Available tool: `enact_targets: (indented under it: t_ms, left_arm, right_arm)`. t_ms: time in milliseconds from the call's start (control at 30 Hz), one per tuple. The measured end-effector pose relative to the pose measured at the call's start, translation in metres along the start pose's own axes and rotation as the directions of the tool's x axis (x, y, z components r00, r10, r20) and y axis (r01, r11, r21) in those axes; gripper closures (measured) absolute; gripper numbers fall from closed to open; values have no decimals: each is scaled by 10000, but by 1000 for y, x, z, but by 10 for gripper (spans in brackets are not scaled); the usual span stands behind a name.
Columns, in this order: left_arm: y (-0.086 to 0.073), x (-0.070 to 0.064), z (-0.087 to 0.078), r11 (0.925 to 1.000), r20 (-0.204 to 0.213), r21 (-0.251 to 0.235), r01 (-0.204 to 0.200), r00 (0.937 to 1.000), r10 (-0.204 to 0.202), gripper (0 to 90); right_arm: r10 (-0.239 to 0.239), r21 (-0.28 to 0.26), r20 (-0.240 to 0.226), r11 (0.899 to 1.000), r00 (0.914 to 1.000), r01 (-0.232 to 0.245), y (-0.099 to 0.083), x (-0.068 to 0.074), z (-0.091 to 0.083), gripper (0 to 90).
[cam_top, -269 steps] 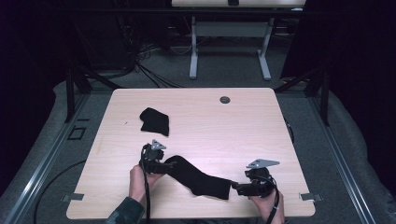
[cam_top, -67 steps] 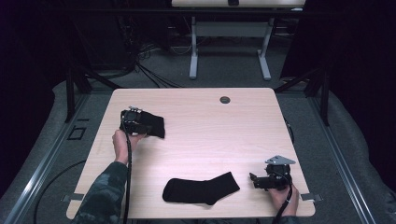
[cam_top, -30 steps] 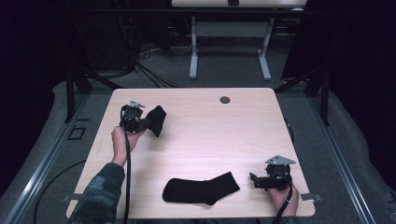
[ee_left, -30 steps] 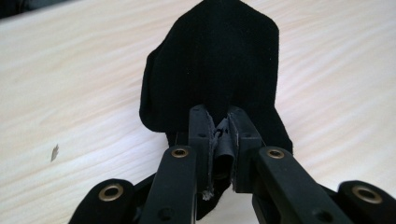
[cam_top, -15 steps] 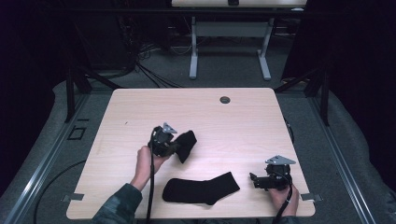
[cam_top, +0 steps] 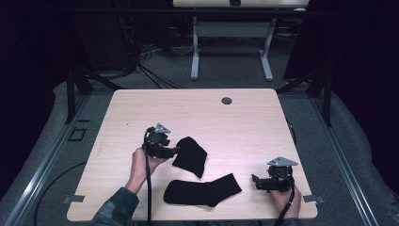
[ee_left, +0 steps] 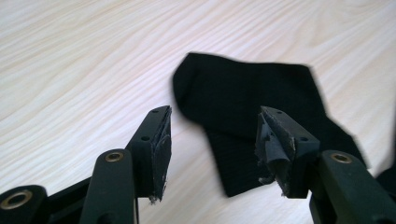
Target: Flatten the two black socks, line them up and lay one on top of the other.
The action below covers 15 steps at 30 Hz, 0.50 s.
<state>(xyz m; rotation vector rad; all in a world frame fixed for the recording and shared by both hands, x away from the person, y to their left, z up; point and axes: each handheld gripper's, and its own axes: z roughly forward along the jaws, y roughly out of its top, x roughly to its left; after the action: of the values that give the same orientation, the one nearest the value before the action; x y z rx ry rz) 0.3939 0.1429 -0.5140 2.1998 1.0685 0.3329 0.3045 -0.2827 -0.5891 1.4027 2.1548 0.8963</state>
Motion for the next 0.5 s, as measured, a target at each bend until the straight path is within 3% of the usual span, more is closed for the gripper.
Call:
enact_targets:
  t_ms: [100,233,333,500]
  left_arm:
    - [-4,7,2,9999,56,62,149,9999,-150,463]
    - [-4,16,10,9998,357,208,-44,9994,37,610]
    - [5,20,18,9987,508,432,-275,9984,253,621]
    - [25,23,38,9960,458,393,-808,9958,790,550]
  right_arm:
    - [10,-15,-1,10000,10000,-10,0,0,0,17]
    - [5,-21,-8,10000,10000,-5,0,0,1,18]
    - [8,42,-67,10000,10000,-7,1,-1,0,19]
    - [13,7,-39,10000,10000,-13,1,-1,1,20]
